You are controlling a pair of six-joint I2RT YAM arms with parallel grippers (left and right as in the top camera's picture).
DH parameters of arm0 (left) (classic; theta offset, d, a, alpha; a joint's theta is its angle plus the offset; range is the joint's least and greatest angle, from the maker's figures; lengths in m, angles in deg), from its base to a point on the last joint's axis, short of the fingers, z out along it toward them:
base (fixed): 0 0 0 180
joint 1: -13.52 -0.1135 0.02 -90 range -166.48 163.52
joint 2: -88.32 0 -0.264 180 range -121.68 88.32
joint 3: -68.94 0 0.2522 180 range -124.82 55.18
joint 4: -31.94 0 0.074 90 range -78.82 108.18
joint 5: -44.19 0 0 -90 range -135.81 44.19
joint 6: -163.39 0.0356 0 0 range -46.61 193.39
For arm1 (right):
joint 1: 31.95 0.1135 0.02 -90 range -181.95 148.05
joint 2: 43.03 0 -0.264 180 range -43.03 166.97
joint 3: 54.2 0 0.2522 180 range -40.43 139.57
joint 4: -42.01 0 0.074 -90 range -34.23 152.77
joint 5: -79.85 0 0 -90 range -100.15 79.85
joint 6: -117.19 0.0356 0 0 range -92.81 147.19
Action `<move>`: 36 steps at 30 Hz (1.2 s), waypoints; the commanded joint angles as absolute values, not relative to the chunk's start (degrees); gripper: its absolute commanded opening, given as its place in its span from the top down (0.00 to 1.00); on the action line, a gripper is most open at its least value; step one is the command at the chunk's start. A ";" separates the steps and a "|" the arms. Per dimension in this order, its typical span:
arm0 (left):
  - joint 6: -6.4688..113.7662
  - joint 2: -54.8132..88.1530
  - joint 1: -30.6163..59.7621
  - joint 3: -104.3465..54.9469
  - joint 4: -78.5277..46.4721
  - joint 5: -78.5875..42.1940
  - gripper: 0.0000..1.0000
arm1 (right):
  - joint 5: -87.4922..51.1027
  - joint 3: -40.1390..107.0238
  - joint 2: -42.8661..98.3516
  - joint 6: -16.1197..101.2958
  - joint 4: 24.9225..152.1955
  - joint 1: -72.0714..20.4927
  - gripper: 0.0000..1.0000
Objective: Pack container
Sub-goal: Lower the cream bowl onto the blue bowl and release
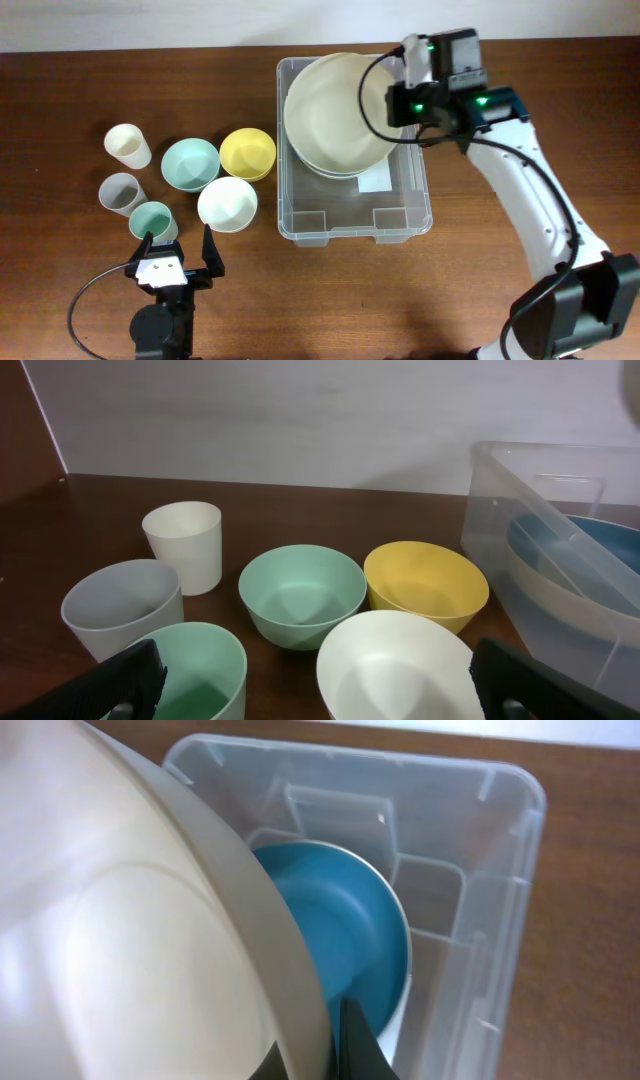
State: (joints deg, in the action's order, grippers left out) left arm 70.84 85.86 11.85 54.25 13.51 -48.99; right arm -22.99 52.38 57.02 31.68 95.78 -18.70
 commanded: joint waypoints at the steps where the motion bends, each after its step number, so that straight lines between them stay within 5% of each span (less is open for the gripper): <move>1: 71.76 86.14 12.03 54.66 13.64 -48.53 0.00 | -19.93 52.99 60.36 31.75 94.06 -16.75 0.96; 8: 71.76 86.14 12.03 54.66 13.64 -48.56 0.00 | -19.95 52.99 63.97 32.14 91.41 -16.60 0.93; 10: 71.76 86.14 12.03 54.66 13.64 -48.53 0.00 | -19.98 52.99 64.43 32.14 91.32 -16.60 0.41; 13: 71.76 86.14 12.03 54.66 13.64 -48.53 0.00 | -19.98 52.99 65.04 32.14 91.32 -16.60 0.24; 29: 71.76 86.14 12.03 54.66 13.64 -48.53 0.00 | -20.50 53.47 62.81 30.72 93.71 -17.49 0.23; 36: 71.76 86.14 12.03 54.66 13.64 -48.53 0.00 | -16.78 55.94 59.23 32.38 98.23 -27.22 0.17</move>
State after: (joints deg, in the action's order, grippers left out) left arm 70.84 85.86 11.85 54.25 13.51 -48.99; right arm -19.54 53.34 63.34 31.73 97.20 -21.21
